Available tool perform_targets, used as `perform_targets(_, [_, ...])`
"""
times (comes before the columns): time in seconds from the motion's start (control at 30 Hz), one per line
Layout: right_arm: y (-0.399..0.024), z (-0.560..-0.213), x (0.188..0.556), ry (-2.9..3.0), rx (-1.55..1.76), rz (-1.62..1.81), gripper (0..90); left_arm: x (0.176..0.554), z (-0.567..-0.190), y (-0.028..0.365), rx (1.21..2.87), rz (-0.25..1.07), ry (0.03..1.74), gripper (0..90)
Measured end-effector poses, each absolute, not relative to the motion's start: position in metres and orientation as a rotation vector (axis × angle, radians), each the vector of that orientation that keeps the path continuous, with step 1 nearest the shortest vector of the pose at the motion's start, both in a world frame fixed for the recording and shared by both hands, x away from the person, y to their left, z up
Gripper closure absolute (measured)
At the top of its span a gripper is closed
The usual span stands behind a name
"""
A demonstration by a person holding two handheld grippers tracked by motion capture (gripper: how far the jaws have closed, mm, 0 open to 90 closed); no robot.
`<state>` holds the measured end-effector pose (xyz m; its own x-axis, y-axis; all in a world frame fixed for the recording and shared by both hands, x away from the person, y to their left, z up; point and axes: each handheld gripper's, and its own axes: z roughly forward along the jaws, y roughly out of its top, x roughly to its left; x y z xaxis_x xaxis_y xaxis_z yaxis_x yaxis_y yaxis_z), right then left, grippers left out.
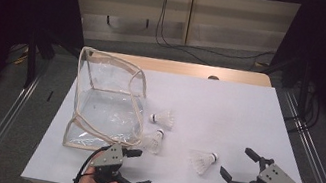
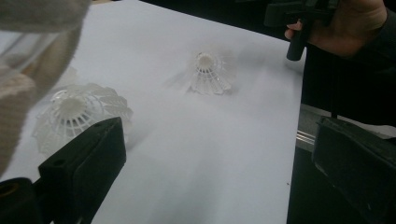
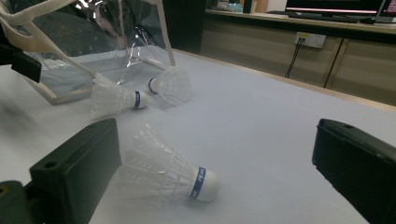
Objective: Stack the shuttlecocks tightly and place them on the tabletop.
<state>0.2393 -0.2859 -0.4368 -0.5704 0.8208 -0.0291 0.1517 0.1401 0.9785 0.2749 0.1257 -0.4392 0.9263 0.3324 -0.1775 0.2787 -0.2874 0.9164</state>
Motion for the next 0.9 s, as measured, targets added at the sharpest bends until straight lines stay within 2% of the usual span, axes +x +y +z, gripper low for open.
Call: perform_targets(0.9, [-0.285,-0.436,0.240,1.835,0.929,1.461,0.5,0.277,-0.442,0.098,1.918,0.080,0.499,3.5])
